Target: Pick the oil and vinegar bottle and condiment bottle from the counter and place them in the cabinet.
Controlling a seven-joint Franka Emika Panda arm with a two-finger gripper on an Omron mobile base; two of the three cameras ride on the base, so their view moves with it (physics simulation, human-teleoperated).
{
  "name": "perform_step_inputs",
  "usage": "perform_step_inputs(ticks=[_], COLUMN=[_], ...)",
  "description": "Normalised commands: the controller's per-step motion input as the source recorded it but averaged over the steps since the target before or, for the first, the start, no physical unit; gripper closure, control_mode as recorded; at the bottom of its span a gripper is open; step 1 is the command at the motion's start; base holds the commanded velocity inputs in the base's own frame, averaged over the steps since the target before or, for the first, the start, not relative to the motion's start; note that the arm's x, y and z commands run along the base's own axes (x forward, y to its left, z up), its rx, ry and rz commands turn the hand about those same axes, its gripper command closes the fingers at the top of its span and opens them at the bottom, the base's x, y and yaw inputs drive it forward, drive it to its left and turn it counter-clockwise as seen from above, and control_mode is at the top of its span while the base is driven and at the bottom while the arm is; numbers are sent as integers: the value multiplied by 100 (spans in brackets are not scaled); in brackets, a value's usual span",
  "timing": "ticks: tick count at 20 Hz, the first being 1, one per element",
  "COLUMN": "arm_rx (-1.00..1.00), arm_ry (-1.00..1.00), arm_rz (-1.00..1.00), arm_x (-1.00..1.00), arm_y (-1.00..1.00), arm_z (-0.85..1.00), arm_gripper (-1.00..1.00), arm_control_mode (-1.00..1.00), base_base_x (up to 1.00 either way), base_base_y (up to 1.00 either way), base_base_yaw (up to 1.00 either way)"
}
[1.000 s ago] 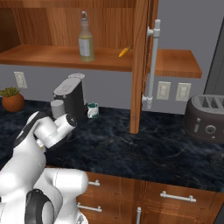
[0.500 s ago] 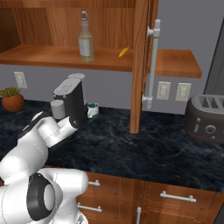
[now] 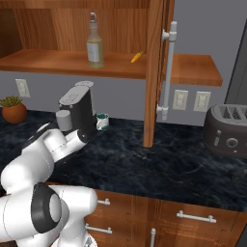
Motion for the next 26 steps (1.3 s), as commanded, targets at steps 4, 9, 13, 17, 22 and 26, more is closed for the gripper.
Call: perform_step_inputs(ticks=[4, 9, 13, 17, 22, 26], arm_rx=[0, 0, 0, 0, 0, 0], arm_ry=[0, 0, 0, 0, 0, 0], arm_rz=[0, 0, 0, 0, 0, 0], arm_x=[3, 3, 9, 12, 11, 4], arm_y=[8, 17, 13, 1, 0, 0], arm_z=[-2, 0, 0, -1, -5, -5], arm_gripper=[-100, -100, -100, -100, -100, -100], arm_control_mode=[-100, -100, -100, -100, -100, -100], base_base_x=[0, 0, 0, 0, 0, 0], base_base_y=[0, 0, 0, 0, 0, 0], base_base_yaw=[0, 0, 0, 0, 0, 0])
